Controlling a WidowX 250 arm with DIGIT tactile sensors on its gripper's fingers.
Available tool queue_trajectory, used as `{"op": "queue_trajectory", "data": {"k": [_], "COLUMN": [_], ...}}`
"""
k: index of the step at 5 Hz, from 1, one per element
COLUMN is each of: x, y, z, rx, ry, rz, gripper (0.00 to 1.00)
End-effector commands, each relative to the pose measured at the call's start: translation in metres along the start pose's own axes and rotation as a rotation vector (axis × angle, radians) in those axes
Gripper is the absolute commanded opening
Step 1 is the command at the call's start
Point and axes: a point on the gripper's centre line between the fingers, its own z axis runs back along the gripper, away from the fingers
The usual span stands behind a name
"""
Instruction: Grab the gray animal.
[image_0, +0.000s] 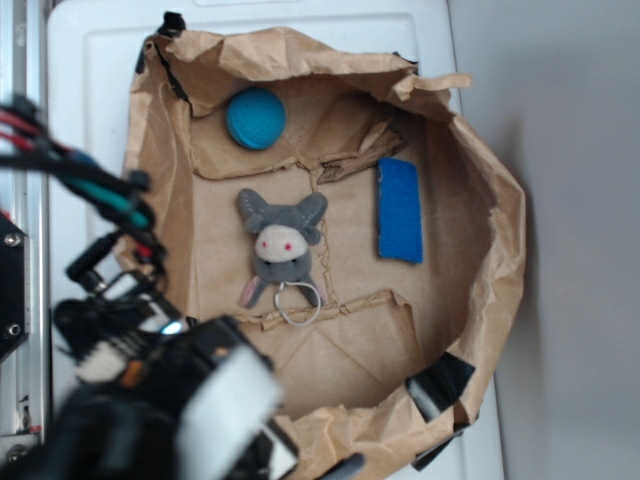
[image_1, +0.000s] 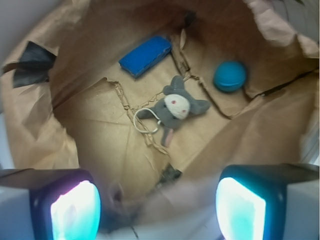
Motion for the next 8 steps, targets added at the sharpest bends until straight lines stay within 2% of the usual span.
{"op": "queue_trajectory", "data": {"k": [1, 2, 3, 4, 8], "x": [0.056, 0.054, 0.048, 0.047, 0.047], "y": [0.021, 0.031, 0.035, 0.029, 0.029], "z": [0.011, -0.004, -0.024, -0.041, -0.041], "rx": [-0.094, -0.137, -0.138, -0.126, -0.126], "ry": [0.124, 0.238, 0.204, 0.120, 0.120], "rz": [0.200, 0.227, 0.216, 0.213, 0.213], "gripper": [1.00, 1.00, 1.00, 1.00, 1.00]}}
